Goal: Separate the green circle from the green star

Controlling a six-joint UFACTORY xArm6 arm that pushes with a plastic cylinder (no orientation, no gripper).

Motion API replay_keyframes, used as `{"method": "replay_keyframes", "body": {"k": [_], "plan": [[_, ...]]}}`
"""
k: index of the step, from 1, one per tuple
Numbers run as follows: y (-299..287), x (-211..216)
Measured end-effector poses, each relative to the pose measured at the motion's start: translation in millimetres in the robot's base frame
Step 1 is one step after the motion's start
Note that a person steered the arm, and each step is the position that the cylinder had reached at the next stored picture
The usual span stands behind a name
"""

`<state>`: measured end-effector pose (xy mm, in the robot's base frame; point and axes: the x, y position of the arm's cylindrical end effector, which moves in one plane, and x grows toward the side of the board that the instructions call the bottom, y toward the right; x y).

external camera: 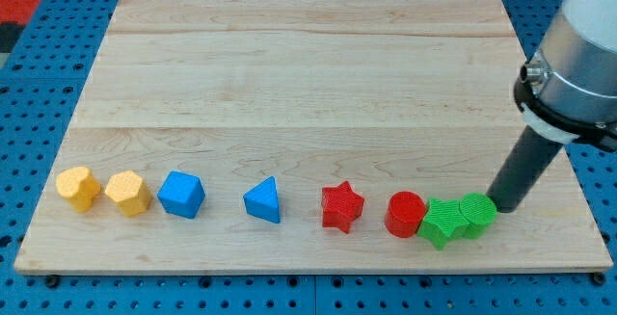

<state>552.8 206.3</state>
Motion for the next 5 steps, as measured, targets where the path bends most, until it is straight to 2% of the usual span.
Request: {"method": "replay_keyframes", "body": {"k": [2,3,4,5], "plan": [[48.3,33.7],[36.3,52.5],[5.0,47.6],[-21.9,19.0]]}}
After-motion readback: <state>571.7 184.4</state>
